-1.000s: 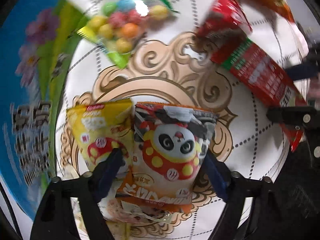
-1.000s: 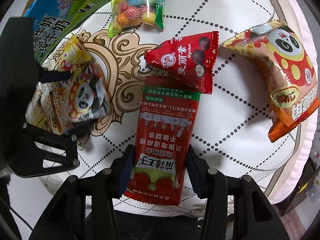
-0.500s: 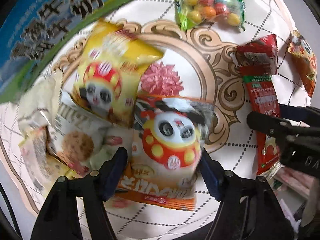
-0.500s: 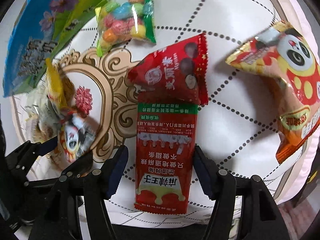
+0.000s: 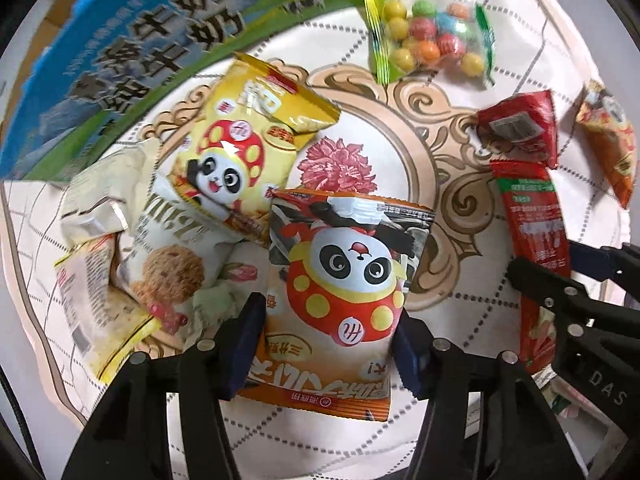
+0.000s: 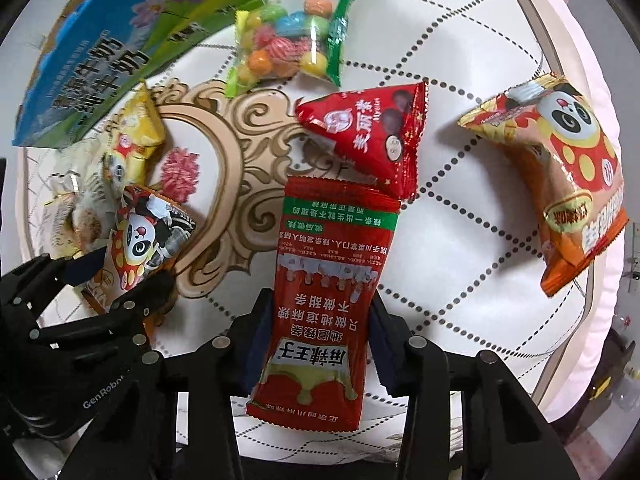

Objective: Organize snacks
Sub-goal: 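Grasp and lift the panda packet with left tool while right tool lifts the red packet, then lower both packets into the box and open both tools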

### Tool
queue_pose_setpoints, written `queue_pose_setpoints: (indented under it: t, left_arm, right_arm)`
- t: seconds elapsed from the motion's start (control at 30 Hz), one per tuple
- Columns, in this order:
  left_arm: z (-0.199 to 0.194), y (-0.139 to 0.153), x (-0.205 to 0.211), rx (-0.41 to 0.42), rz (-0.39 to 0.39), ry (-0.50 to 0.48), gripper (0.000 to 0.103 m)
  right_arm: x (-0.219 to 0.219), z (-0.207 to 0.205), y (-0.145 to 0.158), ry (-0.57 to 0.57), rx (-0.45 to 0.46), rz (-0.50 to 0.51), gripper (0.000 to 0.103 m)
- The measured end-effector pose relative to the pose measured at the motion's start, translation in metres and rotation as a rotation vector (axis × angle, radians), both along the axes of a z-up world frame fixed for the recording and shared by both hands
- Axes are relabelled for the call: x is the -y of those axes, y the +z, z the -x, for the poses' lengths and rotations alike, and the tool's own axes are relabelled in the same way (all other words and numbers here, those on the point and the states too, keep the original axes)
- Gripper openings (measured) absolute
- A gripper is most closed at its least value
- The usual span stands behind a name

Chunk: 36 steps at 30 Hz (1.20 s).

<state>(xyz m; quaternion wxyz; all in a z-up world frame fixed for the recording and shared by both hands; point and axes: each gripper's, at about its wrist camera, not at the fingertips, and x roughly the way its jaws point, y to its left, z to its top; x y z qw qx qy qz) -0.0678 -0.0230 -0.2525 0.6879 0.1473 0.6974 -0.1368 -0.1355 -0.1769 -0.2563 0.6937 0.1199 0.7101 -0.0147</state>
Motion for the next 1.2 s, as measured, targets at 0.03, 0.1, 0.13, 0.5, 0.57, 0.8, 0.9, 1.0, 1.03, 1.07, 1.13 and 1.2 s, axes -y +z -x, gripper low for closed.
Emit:
queue_pose_setpoints:
  t: [0.03, 0.1, 0.13, 0.5, 0.57, 0.8, 0.9, 1.0, 1.03, 1.07, 1.13, 1.2]
  left_arm:
    - [0.003, 0.008, -0.006, 0.008, 0.021, 0.022, 0.056]
    - [0.005, 0.029, -0.02, 0.018, 0.063, 0.061, 0.056]
    - [0.006, 0.041, -0.028, 0.034, 0.087, 0.091, 0.056]
    - [-0.046, 0.163, -0.09, 0.198, 0.32, 0.314, 0.056]
    - [-0.067, 0.18, -0.101, 0.234, 0.317, 0.342, 0.056]
    - [-0.156, 0.177, -0.123, 0.252, 0.271, 0.444, 0.056]
    - [-0.182, 0.164, -0.132, 0.226, 0.248, 0.476, 0.056]
    - [-0.208, 0.141, -0.138, 0.197, 0.214, 0.492, 0.056]
    - [-0.215, 0.134, -0.138, 0.188, 0.197, 0.49, 0.056]
    - [-0.224, 0.121, -0.138, 0.178, 0.184, 0.486, 0.056]
    - [-0.232, 0.107, -0.138, 0.153, 0.161, 0.483, 0.056]
    - [-0.237, 0.093, -0.139, 0.13, 0.14, 0.485, 0.056]
  right_arm:
    - [-0.002, 0.002, 0.005, 0.003, 0.012, -0.011, 0.047]
    - [-0.008, 0.003, 0.015, 0.01, 0.031, -0.027, 0.046]
    - [-0.011, 0.003, 0.023, 0.014, 0.045, -0.037, 0.046]
    - [-0.043, -0.063, 0.145, 0.076, 0.277, -0.144, 0.046]
    - [-0.051, -0.088, 0.164, 0.096, 0.32, -0.124, 0.046]
    - [-0.077, -0.178, 0.179, 0.192, 0.359, 0.008, 0.046]
    - [-0.085, -0.218, 0.166, 0.223, 0.337, 0.058, 0.046]
    - [-0.093, -0.249, 0.15, 0.249, 0.313, 0.11, 0.046]
    - [-0.094, -0.26, 0.145, 0.258, 0.303, 0.124, 0.046]
    - [-0.095, -0.266, 0.138, 0.264, 0.293, 0.134, 0.046]
    - [-0.097, -0.28, 0.123, 0.276, 0.266, 0.157, 0.046]
    - [-0.097, -0.288, 0.111, 0.281, 0.25, 0.173, 0.046]
